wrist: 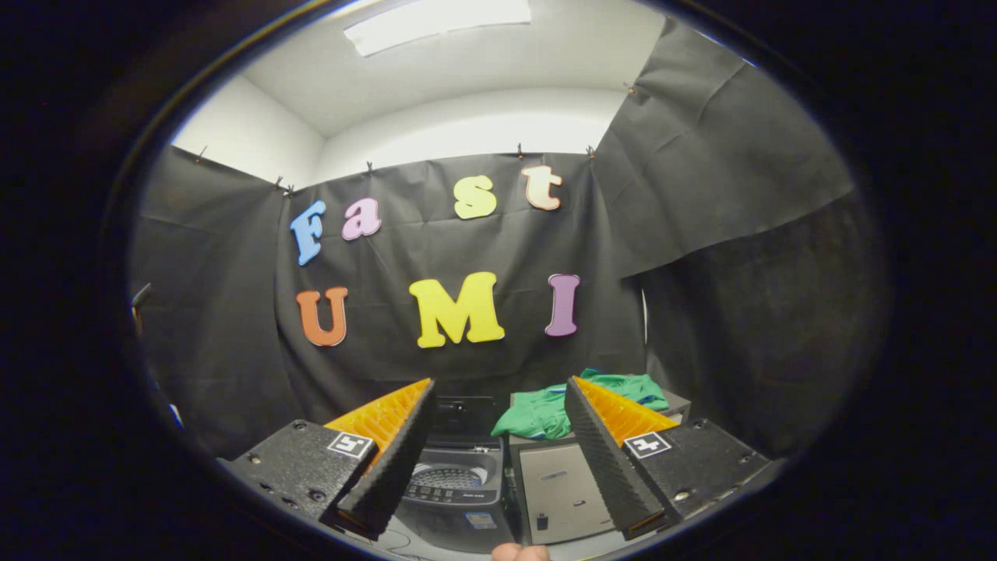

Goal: Put the clothes into the washing machine and then close the washing machine lid.

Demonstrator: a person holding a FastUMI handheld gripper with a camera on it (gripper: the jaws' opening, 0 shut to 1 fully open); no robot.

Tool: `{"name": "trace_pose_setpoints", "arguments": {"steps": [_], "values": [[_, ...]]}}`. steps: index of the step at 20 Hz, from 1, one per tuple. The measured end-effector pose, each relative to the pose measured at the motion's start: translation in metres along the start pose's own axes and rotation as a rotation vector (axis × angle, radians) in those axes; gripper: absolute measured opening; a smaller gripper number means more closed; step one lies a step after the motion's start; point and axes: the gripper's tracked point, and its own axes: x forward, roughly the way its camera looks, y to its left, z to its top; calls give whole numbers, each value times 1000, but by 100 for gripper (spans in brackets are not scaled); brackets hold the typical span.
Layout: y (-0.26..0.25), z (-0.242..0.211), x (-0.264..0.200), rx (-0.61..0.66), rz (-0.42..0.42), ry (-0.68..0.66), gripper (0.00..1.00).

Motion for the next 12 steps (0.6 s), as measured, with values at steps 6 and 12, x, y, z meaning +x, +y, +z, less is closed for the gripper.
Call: {"name": "trace_pose_setpoints", "arguments": {"steps": [6, 12], "values": [[-11, 11, 13, -24, -38, 14, 100], [-50, 16, 48, -106, -74, 88, 100]]}}
